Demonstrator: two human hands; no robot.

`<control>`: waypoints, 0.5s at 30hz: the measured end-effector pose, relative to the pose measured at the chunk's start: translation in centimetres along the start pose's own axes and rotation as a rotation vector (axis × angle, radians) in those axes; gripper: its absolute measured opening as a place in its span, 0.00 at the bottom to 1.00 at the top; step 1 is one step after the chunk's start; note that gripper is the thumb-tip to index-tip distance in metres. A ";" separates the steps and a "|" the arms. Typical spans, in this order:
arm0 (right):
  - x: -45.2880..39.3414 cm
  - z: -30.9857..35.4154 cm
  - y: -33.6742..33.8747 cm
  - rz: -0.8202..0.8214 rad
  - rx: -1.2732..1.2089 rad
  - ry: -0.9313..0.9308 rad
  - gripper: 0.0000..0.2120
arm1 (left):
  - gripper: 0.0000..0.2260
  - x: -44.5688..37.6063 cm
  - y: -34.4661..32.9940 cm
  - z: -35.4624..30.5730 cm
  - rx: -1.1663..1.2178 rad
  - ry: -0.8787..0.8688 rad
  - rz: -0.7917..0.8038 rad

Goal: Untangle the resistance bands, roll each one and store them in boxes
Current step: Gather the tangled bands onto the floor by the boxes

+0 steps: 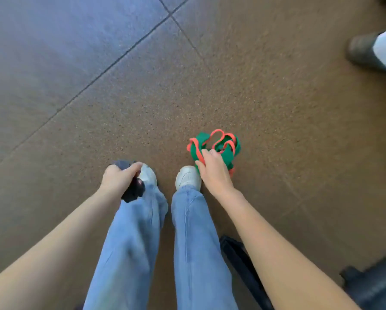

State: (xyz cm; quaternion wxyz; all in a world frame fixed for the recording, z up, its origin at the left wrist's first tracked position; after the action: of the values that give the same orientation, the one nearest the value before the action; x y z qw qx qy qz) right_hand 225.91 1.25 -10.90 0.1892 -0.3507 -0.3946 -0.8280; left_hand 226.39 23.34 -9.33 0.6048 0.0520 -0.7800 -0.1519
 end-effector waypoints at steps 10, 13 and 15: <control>24.2 38.4 9.7 0.191 -0.163 0.679 0.08 | 0.26 29.7 24.2 -7.3 0.706 -0.032 0.528; 27.0 47.9 7.4 0.314 -0.017 0.845 0.09 | 0.24 33.3 32.4 -6.7 0.725 -0.169 0.512; 28.1 53.5 5.1 0.397 0.050 0.923 0.08 | 0.20 33.8 37.8 -5.9 0.777 -0.293 0.431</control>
State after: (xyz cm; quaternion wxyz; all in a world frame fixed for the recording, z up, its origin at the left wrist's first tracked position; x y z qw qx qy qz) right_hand 232.83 39.10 35.90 0.5062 -0.0118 -0.2151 -0.8351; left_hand 227.03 49.21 34.66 0.4419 0.0895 -0.8492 0.2749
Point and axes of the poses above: each hand's wrist, its own x-axis away from the middle knuckle, its own y-axis out of the back of the hand, z = x × y, the point moved 3 cm from there along -x, towards the middle knuckle, and after that the axes turned 5 degrees about z, right-handed, at the moved point
